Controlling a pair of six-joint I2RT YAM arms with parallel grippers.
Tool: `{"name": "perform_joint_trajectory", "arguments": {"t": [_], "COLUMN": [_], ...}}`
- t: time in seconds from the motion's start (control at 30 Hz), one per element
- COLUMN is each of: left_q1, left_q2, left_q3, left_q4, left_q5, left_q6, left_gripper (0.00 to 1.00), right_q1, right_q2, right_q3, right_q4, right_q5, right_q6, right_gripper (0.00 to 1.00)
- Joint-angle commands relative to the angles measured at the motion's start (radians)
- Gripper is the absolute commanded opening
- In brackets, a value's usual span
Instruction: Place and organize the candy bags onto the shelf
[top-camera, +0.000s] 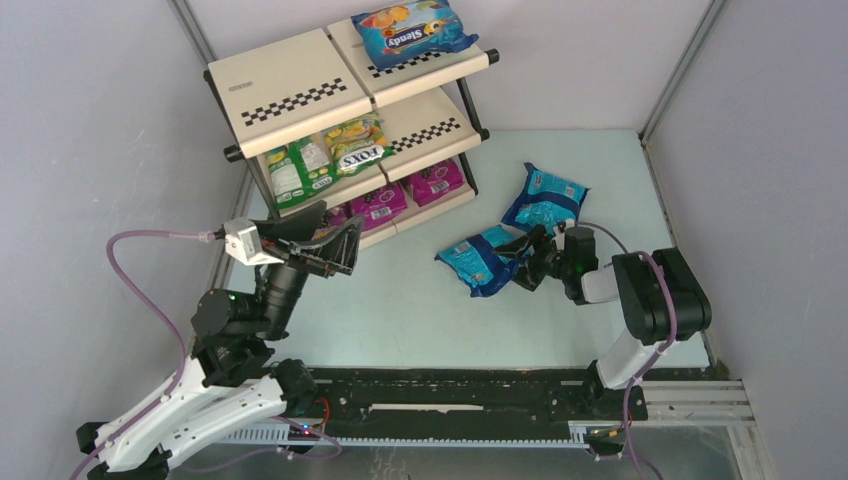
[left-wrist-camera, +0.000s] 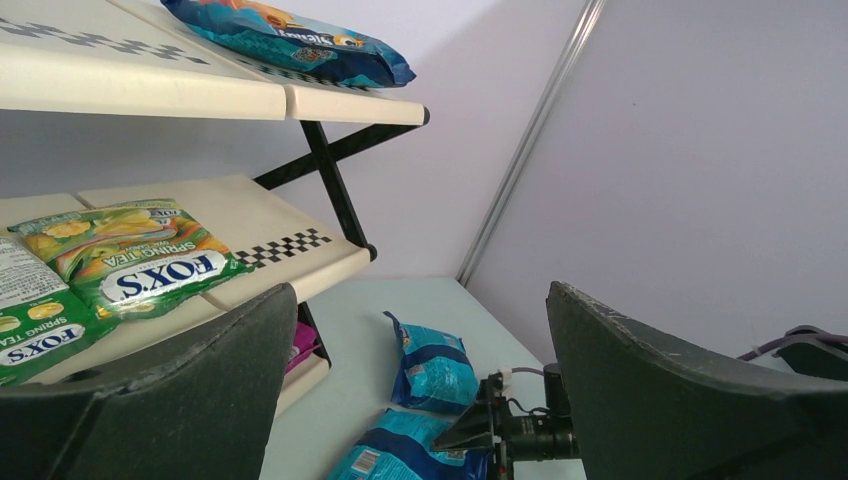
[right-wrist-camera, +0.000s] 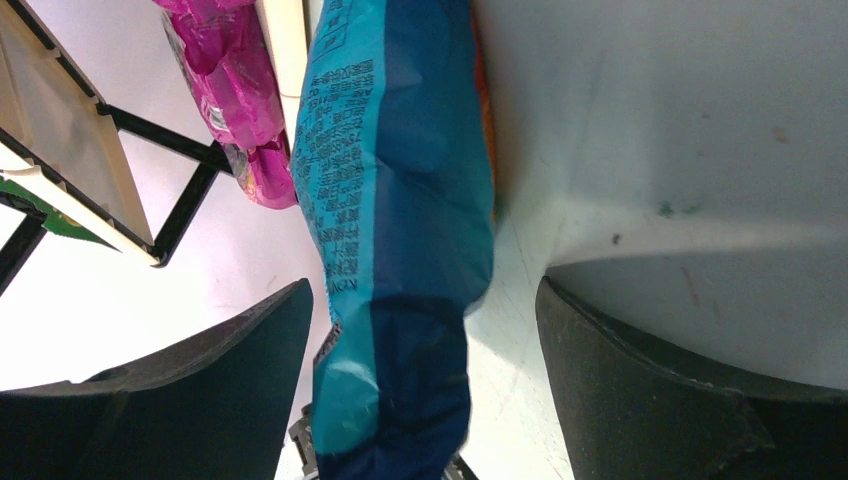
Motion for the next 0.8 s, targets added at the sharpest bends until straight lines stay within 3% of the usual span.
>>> {"name": "perform_joint_trajectory", "arguments": {"t": [0.0, 0.23, 0.37, 0.5, 0.67, 0.77], "left_q1": [0.006, 0.006, 0.006, 0.008, 0.007, 0.009], "left_q2": [-0.019, -0.022, -0.025, -0.016, 0.004, 0.009], "left_q3": [-0.014, -0.014, -0.013, -0.014, -0.011, -0.009], "left_q4": [0.03, 0.031, 0.031, 0.029, 0.027, 0.025], "left_q5": [-0.002, -0.004, -0.002, 0.004, 0.017, 0.026], "left_q6": [0.004, 0.002, 0.001, -0.007, -0.019, -0.023], "left_gripper": [1.0, 1.0, 1.0, 1.0, 1.0, 1.0], "right_q1": [0.034, 0.05, 0.057, 0.077, 0.101, 0.106], "right_q2": [0.064, 0.099, 0.069, -0.012, -0.117, -0.168], "right_q3": [0.018, 0.016, 0.016, 0.014, 0.014, 0.013], "right_q4": [0.119, 0.188, 0.207, 0.136, 0.069, 0.046], "right_q5": [0.074, 0.088, 0.076, 0.115, 0.161, 0.171], "right_q6": [0.06, 0.069, 0.082, 0.052, 0.041, 0.041], "right_gripper": [0.89, 0.74, 0.59, 0.52, 0.32, 0.3]}}
